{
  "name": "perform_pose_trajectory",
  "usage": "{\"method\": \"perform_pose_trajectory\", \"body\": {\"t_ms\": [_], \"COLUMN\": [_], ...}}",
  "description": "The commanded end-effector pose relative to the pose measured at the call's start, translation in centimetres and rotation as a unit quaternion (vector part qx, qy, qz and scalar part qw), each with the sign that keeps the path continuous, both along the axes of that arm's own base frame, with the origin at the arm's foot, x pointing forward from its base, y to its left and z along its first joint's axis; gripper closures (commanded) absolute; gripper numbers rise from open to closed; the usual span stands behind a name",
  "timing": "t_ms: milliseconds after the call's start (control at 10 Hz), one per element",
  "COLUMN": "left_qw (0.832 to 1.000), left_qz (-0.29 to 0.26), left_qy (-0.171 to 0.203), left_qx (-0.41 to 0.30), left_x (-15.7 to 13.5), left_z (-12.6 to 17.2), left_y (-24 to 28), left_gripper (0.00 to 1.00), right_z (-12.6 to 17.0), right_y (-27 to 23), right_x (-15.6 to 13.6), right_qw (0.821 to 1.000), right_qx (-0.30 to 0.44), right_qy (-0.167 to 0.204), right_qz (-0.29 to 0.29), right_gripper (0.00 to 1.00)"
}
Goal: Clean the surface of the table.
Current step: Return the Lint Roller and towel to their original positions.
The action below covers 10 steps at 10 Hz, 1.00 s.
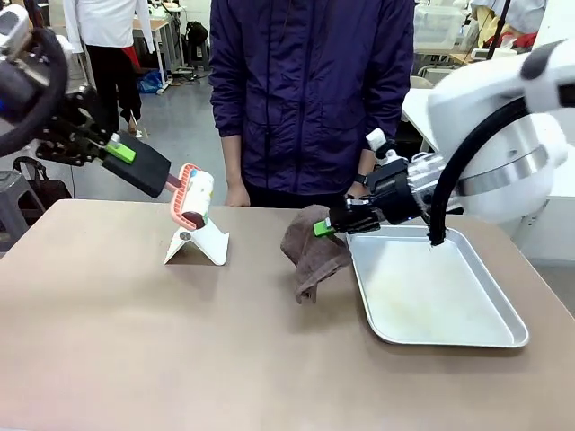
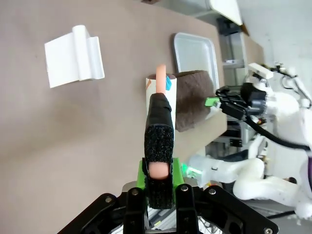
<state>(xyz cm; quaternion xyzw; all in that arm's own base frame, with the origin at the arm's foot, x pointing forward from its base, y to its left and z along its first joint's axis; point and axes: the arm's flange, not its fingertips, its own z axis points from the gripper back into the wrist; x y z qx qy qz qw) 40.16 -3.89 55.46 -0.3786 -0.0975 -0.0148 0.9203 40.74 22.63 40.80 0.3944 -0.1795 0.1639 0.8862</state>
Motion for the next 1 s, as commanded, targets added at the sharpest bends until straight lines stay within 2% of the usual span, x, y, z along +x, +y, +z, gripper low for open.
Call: {"method": "perform_pose_trajectory", "body": {"t_ms": [0,300,500,600,700,900], "left_qw": [0.999,0.998,0.996,0.996,0.995,0.993], "left_qz": [0.009,0.024,0.028,0.004,0.013,0.025], "left_qy": [0.006,0.001,0.012,0.026,0.027,0.03], "left_qx": [0.03,0.051,0.078,0.089,0.092,0.112], "left_x": [1.8,3.8,5.5,6.2,7.0,8.8], "left_z": [-0.3,-2.2,-3.5,-3.9,-4.1,-4.8], "left_y": [-1.3,-4.0,-5.5,-6.1,-6.4,-7.2], "left_gripper": [0.78,0.78,0.78,0.78,0.78,0.78], "right_z": [0.3,-0.9,-2.3,-2.7,-3.0,-3.5], "right_y": [2.4,4.8,5.5,5.7,6.1,6.4], "right_x": [1.1,2.7,3.9,4.3,4.4,4.5], "right_qw": [0.991,0.986,0.982,0.98,0.982,0.982], "right_qx": [-0.125,-0.156,-0.171,-0.18,-0.18,-0.179], "right_qy": [0.042,0.045,0.062,0.06,0.041,0.032], "right_qz": [-0.028,-0.038,-0.046,-0.053,-0.049,-0.044], "right_gripper": [0.93,0.93,0.93,0.93,0.93,0.93]}}
